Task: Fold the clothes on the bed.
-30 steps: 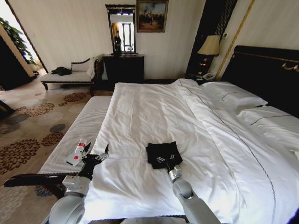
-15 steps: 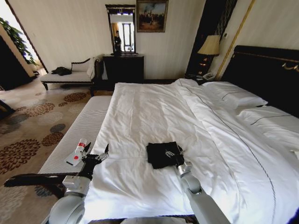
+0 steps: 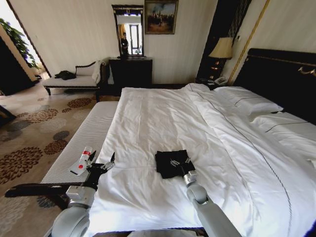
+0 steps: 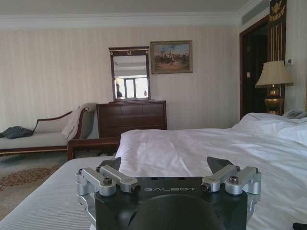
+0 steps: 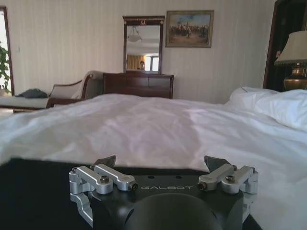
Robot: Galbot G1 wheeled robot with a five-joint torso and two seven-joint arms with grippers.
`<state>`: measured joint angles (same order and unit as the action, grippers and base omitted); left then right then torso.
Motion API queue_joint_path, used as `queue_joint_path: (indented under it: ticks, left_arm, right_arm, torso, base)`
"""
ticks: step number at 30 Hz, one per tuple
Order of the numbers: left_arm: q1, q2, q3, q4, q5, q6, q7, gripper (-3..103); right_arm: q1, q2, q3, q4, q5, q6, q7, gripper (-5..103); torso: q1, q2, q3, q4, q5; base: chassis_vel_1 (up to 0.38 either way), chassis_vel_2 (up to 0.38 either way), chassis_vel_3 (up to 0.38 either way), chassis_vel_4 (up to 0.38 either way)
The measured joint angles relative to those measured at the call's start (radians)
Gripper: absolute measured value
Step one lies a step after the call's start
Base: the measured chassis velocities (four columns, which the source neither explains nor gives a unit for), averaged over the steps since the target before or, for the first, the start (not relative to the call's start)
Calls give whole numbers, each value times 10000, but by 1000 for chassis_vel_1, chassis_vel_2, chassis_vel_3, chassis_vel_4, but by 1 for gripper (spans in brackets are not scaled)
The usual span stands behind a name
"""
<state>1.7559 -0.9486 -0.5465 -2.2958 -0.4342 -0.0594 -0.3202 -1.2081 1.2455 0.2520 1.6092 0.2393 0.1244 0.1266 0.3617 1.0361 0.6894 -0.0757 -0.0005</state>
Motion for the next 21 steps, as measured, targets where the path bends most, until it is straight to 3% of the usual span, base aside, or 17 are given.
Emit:
queue_joint_path:
  ticks: [5, 9, 15, 21]
  left_arm:
    - [0, 0, 0, 0, 0, 0, 0, 100]
    - [0, 0, 0, 0, 0, 0, -1, 100]
    - [0, 0, 0, 0, 0, 0, -1, 100]
    - [0, 0, 0, 0, 0, 0, -1, 100]
  right_arm:
    - [-177, 25, -286, 462, -190, -175, -40, 100]
    - [56, 107, -557, -439, -585, -5, -110, 100]
    - [-47, -11, -696, 264, 64, -88, -133, 100]
    - [-372, 37, -990, -208, -396, 229, -470, 100]
  torso:
    - [-2, 1, -1, 0, -4]
    - [-2, 1, -1, 1, 2]
    - [0, 1, -1, 0, -4]
    - [-2, 1, -1, 0, 1]
  base:
    - [0, 0, 0, 0]
    - [0, 0, 0, 0]
    - [0, 0, 0, 0]
    - [0, 0, 0, 0]
